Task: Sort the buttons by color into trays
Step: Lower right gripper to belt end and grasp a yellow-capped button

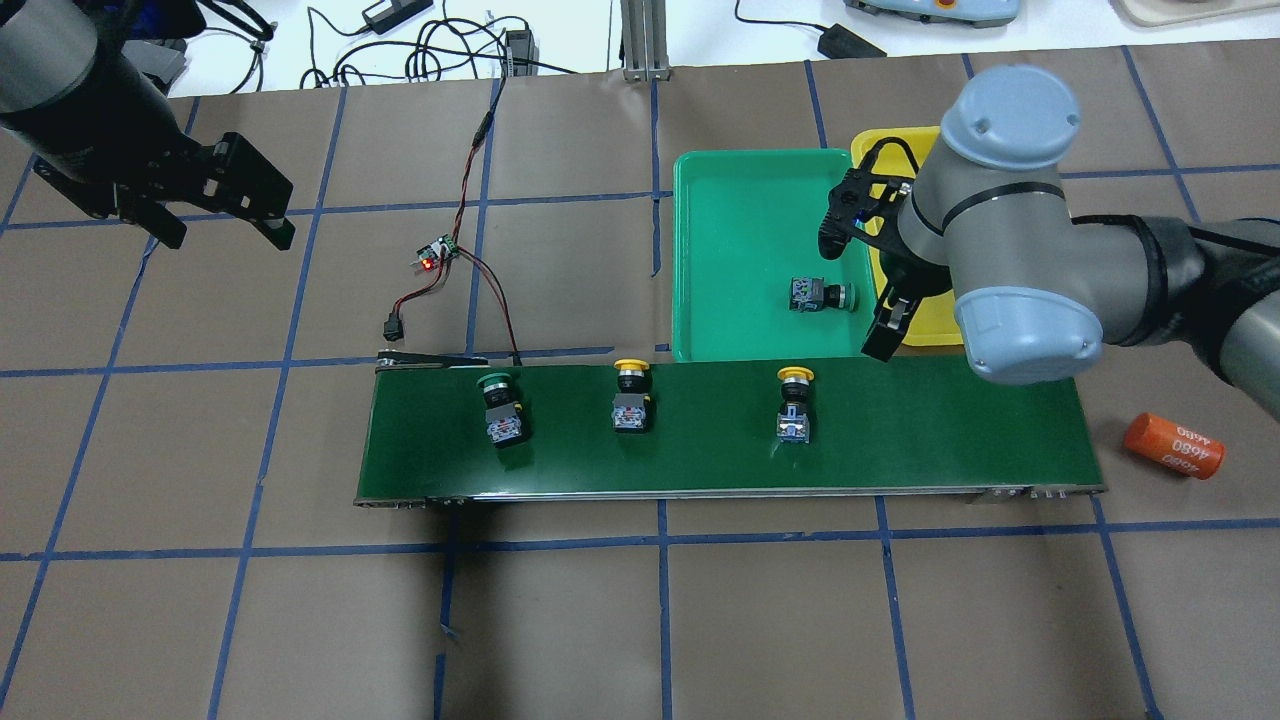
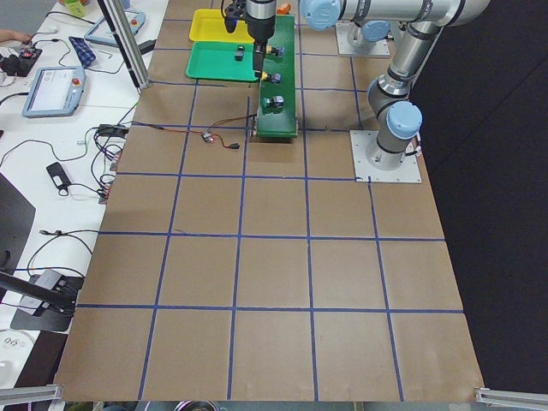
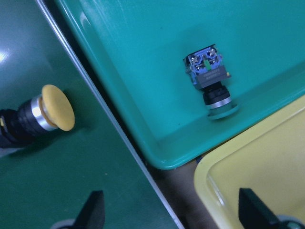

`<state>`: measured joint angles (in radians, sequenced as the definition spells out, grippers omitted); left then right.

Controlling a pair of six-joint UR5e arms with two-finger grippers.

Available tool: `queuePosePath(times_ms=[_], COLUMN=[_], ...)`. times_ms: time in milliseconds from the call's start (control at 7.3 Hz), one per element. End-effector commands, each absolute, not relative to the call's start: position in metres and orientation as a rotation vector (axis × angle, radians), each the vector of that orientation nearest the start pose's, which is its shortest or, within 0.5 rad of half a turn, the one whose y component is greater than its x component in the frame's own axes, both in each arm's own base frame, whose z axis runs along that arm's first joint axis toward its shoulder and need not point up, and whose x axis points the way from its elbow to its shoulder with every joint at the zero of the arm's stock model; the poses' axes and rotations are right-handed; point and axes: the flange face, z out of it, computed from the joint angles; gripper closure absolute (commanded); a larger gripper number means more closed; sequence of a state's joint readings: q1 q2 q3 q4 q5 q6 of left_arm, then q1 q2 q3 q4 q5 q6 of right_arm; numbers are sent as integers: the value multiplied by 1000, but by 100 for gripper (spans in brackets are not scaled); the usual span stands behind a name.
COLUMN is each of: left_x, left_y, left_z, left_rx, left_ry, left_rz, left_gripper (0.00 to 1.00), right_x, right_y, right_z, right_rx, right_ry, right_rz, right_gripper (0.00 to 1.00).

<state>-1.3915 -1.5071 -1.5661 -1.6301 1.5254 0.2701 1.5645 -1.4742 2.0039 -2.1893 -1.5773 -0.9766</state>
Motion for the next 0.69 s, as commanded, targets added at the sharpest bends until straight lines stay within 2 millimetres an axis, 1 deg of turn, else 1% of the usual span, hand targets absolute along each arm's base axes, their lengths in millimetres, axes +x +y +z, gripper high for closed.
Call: queuePosePath(times_ms=[0,137,274,411,548], left_x=[-55,-53,-54,-53,-53], left_y=[-470,-473,-471,-478,-473], left_z=[524,521,524,517,523], left_rx=[142,139,142,140,140], left_ry=[3171,3167,3166,3169,3164], left_rz=[-64,-60,-73,-56,-77], left_gripper=[0,0,0,0,0], right_x=[135,138,141,149,165], right_y=[-452,-449,-445,-441,-436], right_z=[287,287,284,283,284], right_rx=[-876,-721,-573,-463,-285], right_ry=[3027,3058,3080,3096,3116], right_rz=[-93,-74,-30,-17,-10], right_gripper=[0,0,0,0,0])
